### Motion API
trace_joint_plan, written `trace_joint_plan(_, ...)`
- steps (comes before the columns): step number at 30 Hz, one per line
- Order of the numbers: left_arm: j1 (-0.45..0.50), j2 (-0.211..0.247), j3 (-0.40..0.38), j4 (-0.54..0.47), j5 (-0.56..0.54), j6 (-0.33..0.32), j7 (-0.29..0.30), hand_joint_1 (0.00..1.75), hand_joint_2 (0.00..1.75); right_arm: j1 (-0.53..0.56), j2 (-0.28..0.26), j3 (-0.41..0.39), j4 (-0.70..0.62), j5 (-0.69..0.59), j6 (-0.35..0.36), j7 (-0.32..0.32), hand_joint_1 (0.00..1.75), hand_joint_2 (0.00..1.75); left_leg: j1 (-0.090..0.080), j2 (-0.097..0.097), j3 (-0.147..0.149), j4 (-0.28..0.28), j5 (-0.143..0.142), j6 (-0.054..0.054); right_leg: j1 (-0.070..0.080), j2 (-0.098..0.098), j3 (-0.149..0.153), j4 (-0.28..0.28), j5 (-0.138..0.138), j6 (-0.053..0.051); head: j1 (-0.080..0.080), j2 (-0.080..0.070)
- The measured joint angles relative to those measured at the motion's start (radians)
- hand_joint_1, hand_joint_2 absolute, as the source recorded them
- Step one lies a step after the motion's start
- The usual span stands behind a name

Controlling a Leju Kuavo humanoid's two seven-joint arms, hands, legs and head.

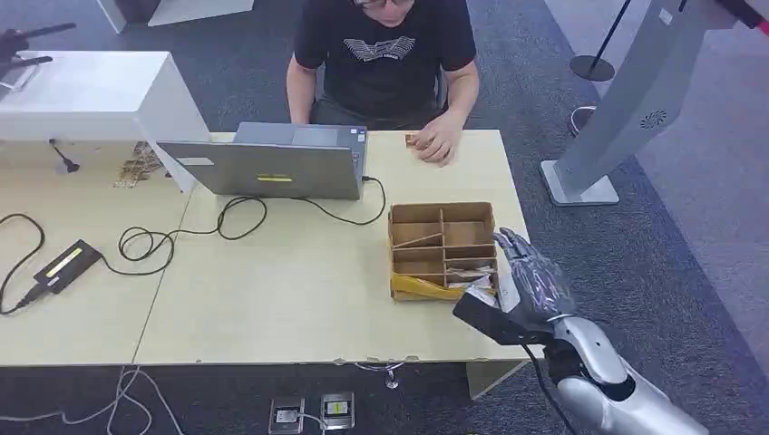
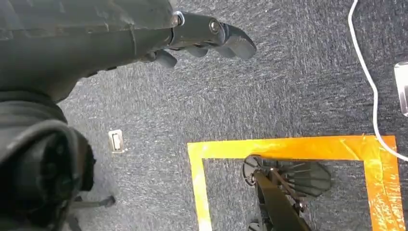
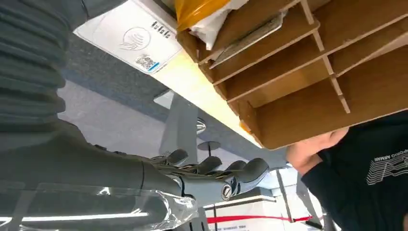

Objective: Pass the card to the sensor for recognition and then transmit it.

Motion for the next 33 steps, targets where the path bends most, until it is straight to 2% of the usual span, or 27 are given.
trace_joint_plan(16, 0.004, -0.008, 0.067, -0.001, -0.071, 0.000, 0.010, 0.00, 0.00, -0.024, 0.067, 0.018, 0.087, -0.018, -0.077, -0.047, 0.00, 1.75, 0.000, 0.000, 0.000, 0.000, 0.000, 0.000, 0.000, 0.000, 0.000, 0.000, 0.000, 0.000, 0.000, 0.000)
trace_joint_plan(33, 0.008, -0.013, 0.105, -0.003, -0.093, 0.000, 0.011, 0.00, 0.00, -0.032, 0.100, 0.018, 0.152, -0.026, -0.093, -0.055, 0.00, 1.75, 0.000, 0.000, 0.000, 0.000, 0.000, 0.000, 0.000, 0.000, 0.000, 0.000, 0.000, 0.000, 0.000, 0.000)
